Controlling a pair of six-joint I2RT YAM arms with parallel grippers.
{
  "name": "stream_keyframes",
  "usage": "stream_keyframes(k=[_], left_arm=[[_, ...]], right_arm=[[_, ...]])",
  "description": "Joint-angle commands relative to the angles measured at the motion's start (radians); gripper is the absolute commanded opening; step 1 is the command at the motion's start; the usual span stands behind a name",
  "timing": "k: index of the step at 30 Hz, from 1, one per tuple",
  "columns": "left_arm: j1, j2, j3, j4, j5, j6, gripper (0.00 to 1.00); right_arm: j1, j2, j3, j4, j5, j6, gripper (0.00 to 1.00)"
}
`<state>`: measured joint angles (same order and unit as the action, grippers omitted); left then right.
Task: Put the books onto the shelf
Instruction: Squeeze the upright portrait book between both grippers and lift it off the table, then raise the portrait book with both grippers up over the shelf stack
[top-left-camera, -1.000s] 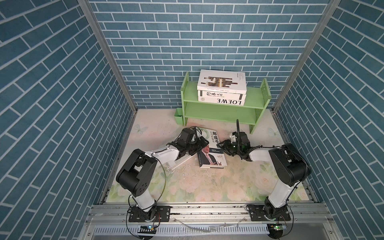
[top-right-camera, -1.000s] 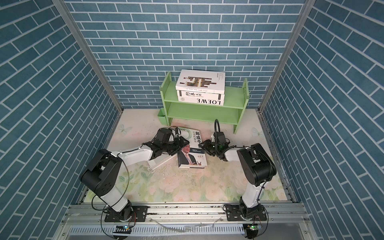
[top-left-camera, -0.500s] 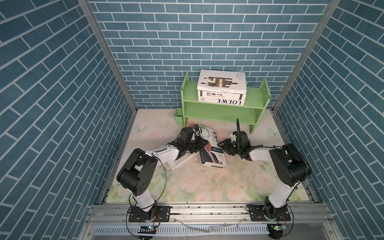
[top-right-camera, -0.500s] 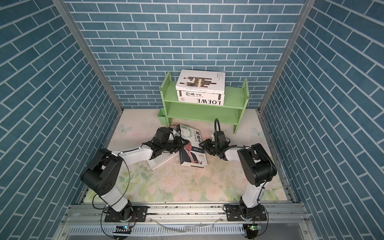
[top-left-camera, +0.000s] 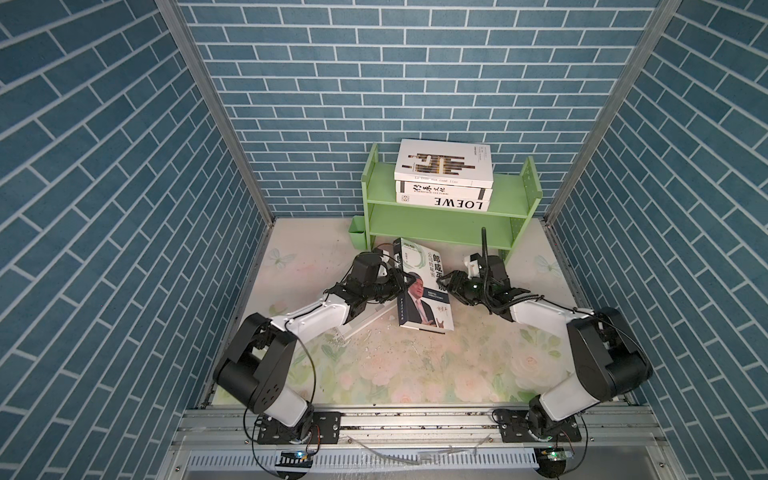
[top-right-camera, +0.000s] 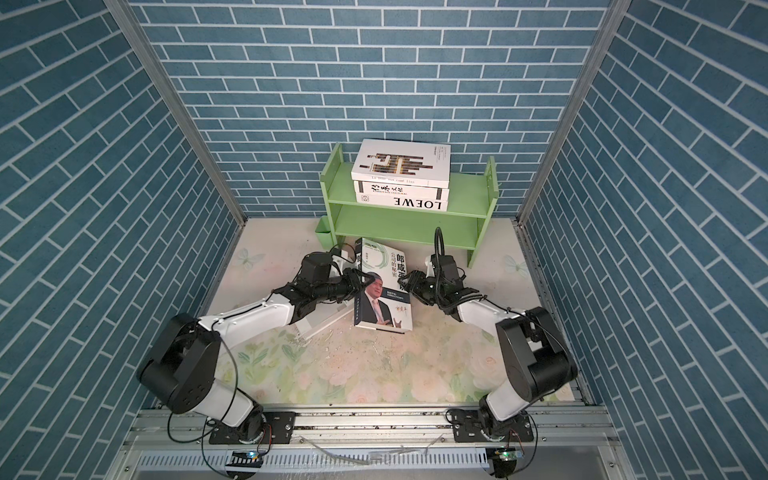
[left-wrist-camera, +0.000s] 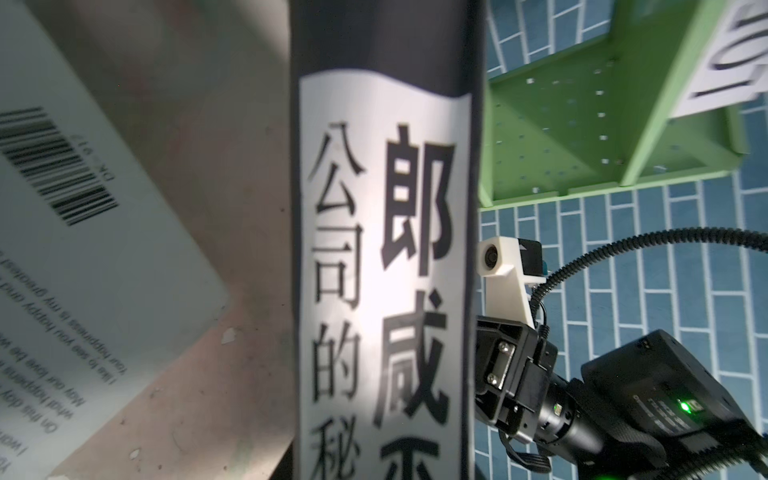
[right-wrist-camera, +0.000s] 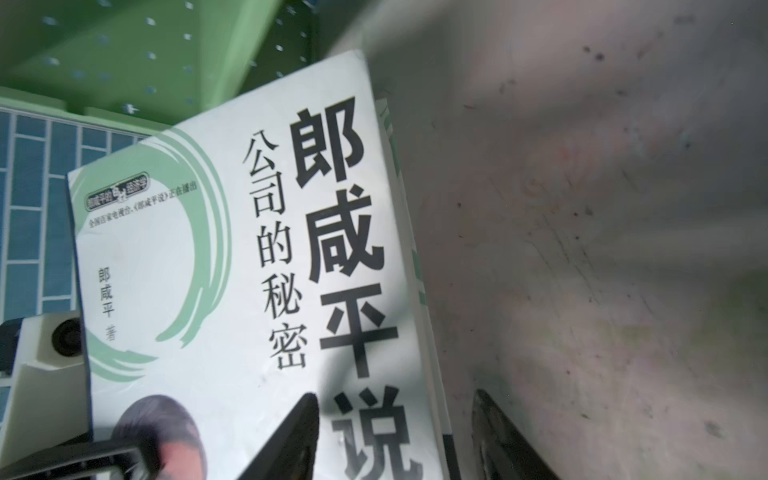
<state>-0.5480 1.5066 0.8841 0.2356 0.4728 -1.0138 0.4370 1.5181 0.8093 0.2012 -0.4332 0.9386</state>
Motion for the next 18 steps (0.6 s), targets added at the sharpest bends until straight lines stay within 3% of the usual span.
stream_keyframes(k=[1, 11, 18], left_arm=[[-0.001, -0.091, -0.002, -0.025, 0.056, 0.045, 0.39], [0.003, -0.452, -0.004, -0.334, 0.174, 0.121, 0.39], [0.01, -0.561, 0.156, -0.4, 0.182, 0.124, 0.38]], right_arm=[[-0.019, -0.127, 0.046, -0.111, 0.027, -0.077, 0.63], [-0.093, -0.499, 0.113, -0.426, 0.134, -0.158, 0.77], [-0.143, -0.632, 0.193, -0.516, 0.157, -0.173, 0.9]])
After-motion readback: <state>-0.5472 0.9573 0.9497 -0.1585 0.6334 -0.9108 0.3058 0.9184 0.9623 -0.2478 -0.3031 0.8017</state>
